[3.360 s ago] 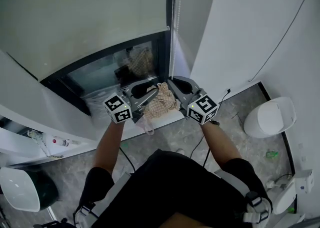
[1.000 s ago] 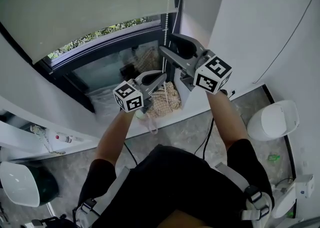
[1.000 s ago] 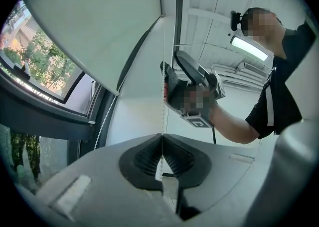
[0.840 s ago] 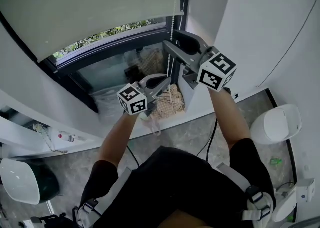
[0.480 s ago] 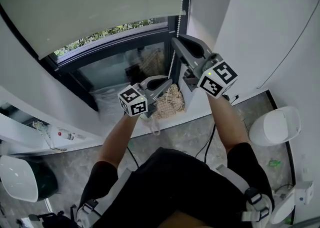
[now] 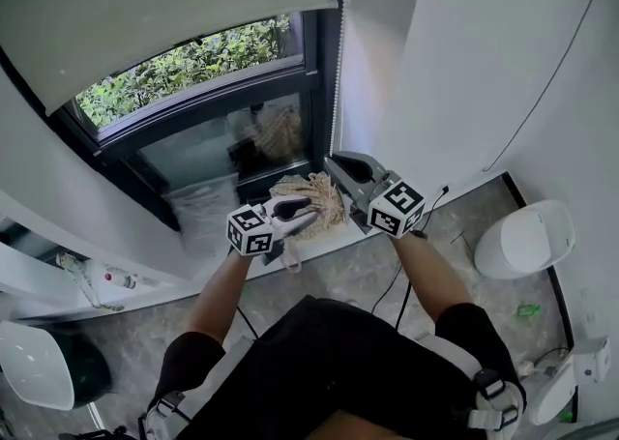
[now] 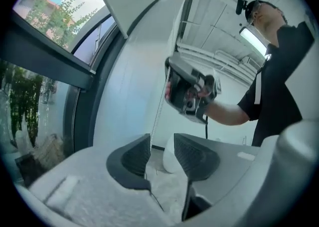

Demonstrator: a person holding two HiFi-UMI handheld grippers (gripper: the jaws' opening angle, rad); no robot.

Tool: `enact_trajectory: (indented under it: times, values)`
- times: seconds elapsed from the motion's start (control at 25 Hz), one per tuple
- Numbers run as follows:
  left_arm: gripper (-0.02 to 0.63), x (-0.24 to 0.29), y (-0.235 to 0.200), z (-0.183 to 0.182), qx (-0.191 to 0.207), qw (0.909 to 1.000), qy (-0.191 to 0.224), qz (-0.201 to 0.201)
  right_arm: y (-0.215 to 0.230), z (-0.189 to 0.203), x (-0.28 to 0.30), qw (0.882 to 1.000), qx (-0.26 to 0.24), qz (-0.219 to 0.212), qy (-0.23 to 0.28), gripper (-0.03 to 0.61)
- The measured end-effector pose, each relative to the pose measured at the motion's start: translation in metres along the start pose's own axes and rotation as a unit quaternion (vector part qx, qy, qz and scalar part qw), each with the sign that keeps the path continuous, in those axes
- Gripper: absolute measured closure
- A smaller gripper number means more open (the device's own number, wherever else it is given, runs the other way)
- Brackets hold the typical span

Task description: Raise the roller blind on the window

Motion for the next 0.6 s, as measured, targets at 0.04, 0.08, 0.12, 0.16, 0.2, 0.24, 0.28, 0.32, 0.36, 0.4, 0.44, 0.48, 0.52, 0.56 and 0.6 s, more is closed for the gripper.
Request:
enact_trajectory:
  times: [0.04, 0.08, 0.12, 0.16, 0.2, 0.24, 0.28, 0.32, 0.36, 0.4, 0.44, 0.48, 0.52, 0.56, 0.6]
  values:
    - [0.460, -0.006, 0.000, -0.010, -0.005, 0.9997, 0.022, 0.008, -0.001, 0.002, -0.004, 1.000, 0.002, 0.000, 0.000, 0.572]
    - [0.460, -0.012, 0.001, -0.026, -0.008, 0.9986, 0.050, 0.016, -0.003, 0.003, -0.007, 1.000, 0.002, 0.000, 0.003, 0.572]
    - [0.460, -0.016, 0.003, -0.047, -0.007, 0.9963, 0.082, 0.024, -0.005, 0.002, -0.010, 1.000, 0.001, 0.001, 0.005, 0.572]
    - [0.460, -0.020, 0.007, -0.072, -0.002, 0.9931, 0.112, 0.034, -0.006, 0.000, -0.010, 1.000, -0.002, 0.001, 0.006, 0.572]
    - [0.460, -0.022, 0.014, -0.099, 0.007, 0.9890, 0.140, 0.045, -0.007, -0.001, -0.010, 1.000, -0.005, 0.000, 0.005, 0.572]
    - [0.460, -0.022, 0.021, -0.127, 0.020, 0.9844, 0.165, 0.059, -0.008, -0.001, -0.010, 1.000, -0.007, -0.002, 0.004, 0.572]
    - [0.460, -0.020, 0.029, -0.152, 0.035, 0.9796, 0.184, 0.073, -0.009, -0.001, -0.009, 1.000, -0.009, -0.003, 0.003, 0.572]
    - [0.460, -0.017, 0.037, -0.175, 0.050, 0.9754, 0.196, 0.086, -0.009, -0.002, -0.008, 1.000, -0.009, -0.004, 0.003, 0.572]
    - [0.460, -0.013, 0.043, -0.196, 0.064, 0.9723, 0.203, 0.097, -0.010, -0.002, -0.008, 1.000, -0.009, -0.004, 0.003, 0.572]
    - [0.459, -0.007, 0.048, -0.214, 0.076, 0.9703, 0.203, 0.107, -0.011, -0.002, -0.008, 1.000, -0.008, -0.004, 0.003, 0.572]
    - [0.459, -0.002, 0.052, -0.230, 0.084, 0.9690, 0.202, 0.115, -0.012, -0.003, -0.007, 1.000, -0.008, -0.003, 0.003, 0.572]
    - [0.459, 0.003, 0.056, -0.244, 0.087, 0.9681, 0.200, 0.123, -0.012, -0.003, -0.007, 1.000, -0.009, -0.004, 0.002, 0.572]
    - [0.460, 0.008, 0.059, -0.256, 0.089, 0.9671, 0.199, 0.131, -0.013, -0.002, -0.006, 1.000, -0.012, -0.004, 0.000, 0.572]
    - [0.460, 0.012, 0.062, -0.266, 0.092, 0.9661, 0.198, 0.138, -0.014, -0.002, -0.006, 1.000, -0.015, -0.004, -0.002, 0.572]
    - [0.460, 0.016, 0.067, -0.274, 0.096, 0.9651, 0.196, 0.145, -0.015, -0.001, -0.006, 1.000, -0.017, -0.005, -0.003, 0.572]
Point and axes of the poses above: the fingertips, and each gripper's own axes: x forward along the fingers, y to its right, z out of its underside, the point moved 8 cm from there along -x, backward along the fingers, and after that the axes turned 7 degrees about -x, right-handed, at the moved point
